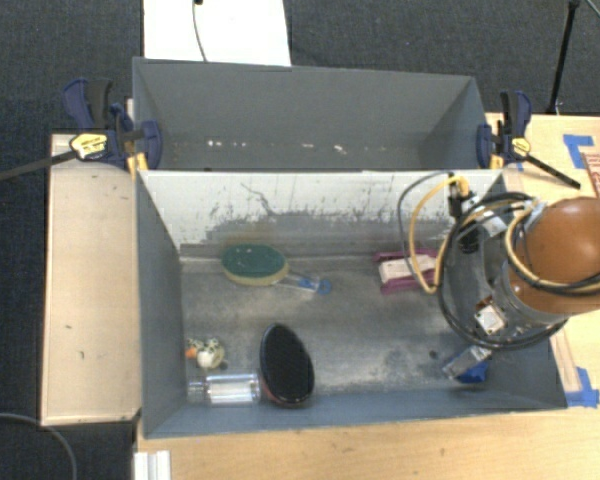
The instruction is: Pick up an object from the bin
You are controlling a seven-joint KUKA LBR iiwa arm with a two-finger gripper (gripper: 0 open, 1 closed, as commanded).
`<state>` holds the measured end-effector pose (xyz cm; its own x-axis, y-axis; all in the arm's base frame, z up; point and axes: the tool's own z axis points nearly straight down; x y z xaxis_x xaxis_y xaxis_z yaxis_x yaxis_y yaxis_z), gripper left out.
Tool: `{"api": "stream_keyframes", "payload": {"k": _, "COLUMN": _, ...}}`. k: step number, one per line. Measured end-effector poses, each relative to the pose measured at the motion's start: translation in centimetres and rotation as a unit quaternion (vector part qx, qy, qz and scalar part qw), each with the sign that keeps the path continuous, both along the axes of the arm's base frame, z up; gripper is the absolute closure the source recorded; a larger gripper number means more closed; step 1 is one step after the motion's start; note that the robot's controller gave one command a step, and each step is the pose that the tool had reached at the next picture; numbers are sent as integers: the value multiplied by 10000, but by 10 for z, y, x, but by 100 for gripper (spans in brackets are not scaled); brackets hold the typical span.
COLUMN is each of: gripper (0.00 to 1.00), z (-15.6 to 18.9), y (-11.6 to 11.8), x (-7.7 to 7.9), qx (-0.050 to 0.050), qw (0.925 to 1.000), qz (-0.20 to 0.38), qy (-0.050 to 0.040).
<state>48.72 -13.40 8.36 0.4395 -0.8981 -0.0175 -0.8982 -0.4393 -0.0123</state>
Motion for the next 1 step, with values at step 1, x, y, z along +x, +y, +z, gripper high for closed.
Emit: {"api": "stream_keyframes", "payload": {"k": 1, "gripper": 100, "z": 132, "y": 21, "x": 17, "qx": -97, "qw": 9959, "qz": -896, "qy": -10}}
